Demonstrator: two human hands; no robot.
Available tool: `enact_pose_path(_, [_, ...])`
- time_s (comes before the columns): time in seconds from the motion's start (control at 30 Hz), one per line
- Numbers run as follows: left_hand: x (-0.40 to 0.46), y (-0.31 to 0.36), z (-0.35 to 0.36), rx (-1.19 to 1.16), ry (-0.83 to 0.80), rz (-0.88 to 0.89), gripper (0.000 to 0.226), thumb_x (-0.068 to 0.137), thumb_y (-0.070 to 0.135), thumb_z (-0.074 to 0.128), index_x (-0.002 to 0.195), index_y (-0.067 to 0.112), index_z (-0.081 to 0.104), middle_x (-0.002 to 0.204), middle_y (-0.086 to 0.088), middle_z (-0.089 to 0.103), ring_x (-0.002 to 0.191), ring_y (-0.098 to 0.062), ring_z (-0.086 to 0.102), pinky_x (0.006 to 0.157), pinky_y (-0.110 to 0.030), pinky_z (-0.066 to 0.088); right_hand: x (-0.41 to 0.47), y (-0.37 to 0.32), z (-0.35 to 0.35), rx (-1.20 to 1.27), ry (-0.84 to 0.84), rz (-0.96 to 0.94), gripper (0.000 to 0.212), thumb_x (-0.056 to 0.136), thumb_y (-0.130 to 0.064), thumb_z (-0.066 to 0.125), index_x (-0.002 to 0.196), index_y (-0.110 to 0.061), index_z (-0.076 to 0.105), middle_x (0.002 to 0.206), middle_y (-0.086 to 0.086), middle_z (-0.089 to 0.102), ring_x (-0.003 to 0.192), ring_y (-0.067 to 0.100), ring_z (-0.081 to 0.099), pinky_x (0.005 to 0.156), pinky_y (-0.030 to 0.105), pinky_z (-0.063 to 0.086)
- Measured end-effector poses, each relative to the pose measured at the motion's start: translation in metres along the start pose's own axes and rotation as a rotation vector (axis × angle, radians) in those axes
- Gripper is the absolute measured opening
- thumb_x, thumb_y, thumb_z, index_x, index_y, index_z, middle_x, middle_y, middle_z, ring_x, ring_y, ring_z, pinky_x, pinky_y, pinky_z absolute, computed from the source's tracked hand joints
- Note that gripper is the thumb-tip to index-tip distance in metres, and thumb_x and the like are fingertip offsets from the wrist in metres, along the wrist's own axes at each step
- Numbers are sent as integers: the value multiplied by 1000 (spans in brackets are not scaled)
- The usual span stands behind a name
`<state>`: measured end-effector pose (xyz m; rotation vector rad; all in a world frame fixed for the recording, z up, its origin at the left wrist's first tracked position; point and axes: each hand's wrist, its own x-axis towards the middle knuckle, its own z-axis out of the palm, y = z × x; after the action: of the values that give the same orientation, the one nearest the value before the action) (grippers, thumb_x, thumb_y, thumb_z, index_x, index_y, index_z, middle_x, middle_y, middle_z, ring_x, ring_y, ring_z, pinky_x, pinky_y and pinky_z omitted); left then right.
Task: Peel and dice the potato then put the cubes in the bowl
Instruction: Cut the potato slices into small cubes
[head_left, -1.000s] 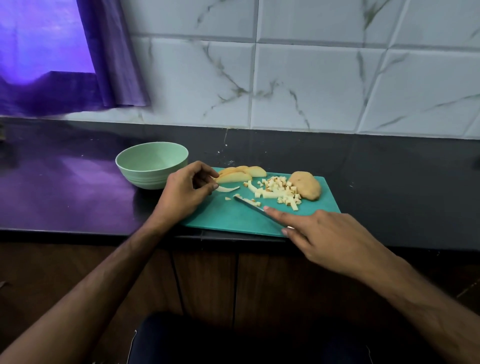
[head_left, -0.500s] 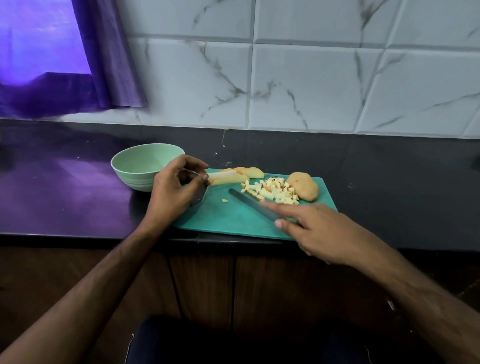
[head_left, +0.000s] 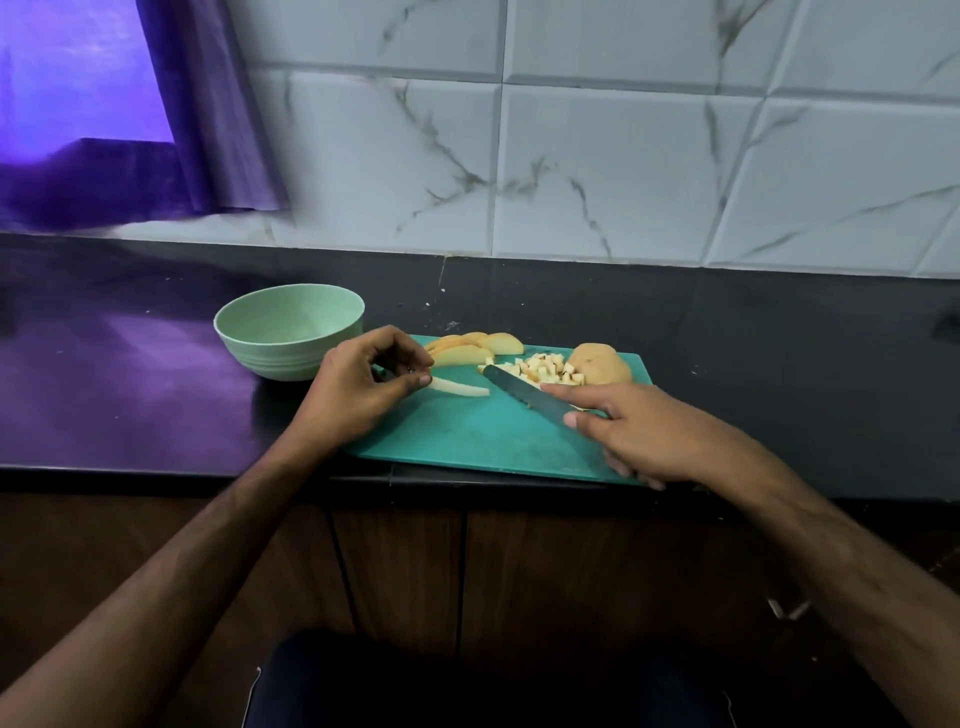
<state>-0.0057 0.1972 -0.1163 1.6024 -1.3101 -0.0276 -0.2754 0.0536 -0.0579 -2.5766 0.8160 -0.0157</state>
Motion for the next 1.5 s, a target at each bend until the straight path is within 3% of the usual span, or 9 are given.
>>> enact_pose_path(0.1, [-2, 5, 3, 63, -55, 24, 19, 81, 8, 84, 90, 22, 73, 83, 10, 73, 73, -5, 64, 71, -20, 48, -4, 4, -7, 121, 11, -1, 46, 109, -38, 41, 150, -58, 32, 53, -2, 56, 36, 8, 49, 48, 26, 51])
enact_pose_path(0.2, [-4, 9, 5, 122, -97, 39, 19, 80, 10, 85, 93, 21, 76, 85, 10, 73, 79, -10, 68, 72, -23, 53, -11, -2, -6, 99, 44, -24, 48, 109, -38, 40, 150, -60, 28, 54, -1, 58, 37, 8, 50, 50, 28, 55])
enact_pose_path(0.37, [-4, 12, 5, 212, -133, 103, 19, 80, 15, 86, 96, 24, 80, 83, 9, 69, 78, -9, 66, 68, -18, 50, -27, -17, -2, -103, 54, -53, 49, 109, -43, 34, 148, -67, 19, 63, -8, 56, 41, 8, 55, 65, 38, 62])
enact_pose_path(0.47, [-4, 12, 4, 235, -137, 114, 18, 80, 15, 86, 95, 24, 81, 84, 9, 68, 77, -4, 65, 66, -12, 44, -29, -22, 6, -236, 65, -54, 48, 109, -45, 31, 151, -64, 15, 77, -15, 48, 58, 2, 46, 78, 37, 58])
enact_pose_path(0.57, [-5, 13, 4, 244, -143, 116, 17, 81, 15, 86, 95, 24, 82, 83, 11, 68, 78, -2, 65, 66, -9, 42, -26, -20, 17, -306, 99, -56, 49, 109, -45, 29, 152, -61, 12, 95, -7, 60, 73, 6, 50, 69, 31, 49])
enact_pose_path(0.73, [-5, 17, 3, 237, -154, 120, 16, 81, 15, 86, 94, 23, 81, 84, 12, 67, 78, -3, 65, 65, -8, 43, -24, -24, 26, -375, 126, -48, 51, 110, -42, 28, 157, -54, 12, 73, -11, 44, 62, 5, 42, 52, 25, 30])
enact_pose_path(0.93, [-5, 16, 3, 236, -162, 109, 16, 80, 14, 86, 94, 22, 81, 83, 13, 67, 78, -5, 67, 66, -8, 44, -28, -30, 23, -405, 109, -51, 51, 110, -41, 27, 158, -50, 12, 73, -11, 42, 62, 5, 41, 51, 24, 28])
enact_pose_path(1.13, [-6, 18, 3, 229, -160, 120, 16, 79, 12, 87, 92, 19, 81, 80, 14, 66, 76, -3, 66, 65, -6, 43, -28, -33, 23, -478, 188, -27, 52, 110, -41, 24, 159, -48, 9, 74, -10, 40, 63, 7, 39, 60, 30, 38])
enact_pose_path(1.5, [-6, 19, 2, 224, -173, 123, 16, 81, 15, 86, 94, 21, 81, 82, 15, 66, 80, -5, 66, 65, -7, 43, -28, -32, 30, -358, 125, -62, 51, 110, -40, 29, 158, -49, 14, 73, -10, 46, 60, 7, 43, 52, 25, 30])
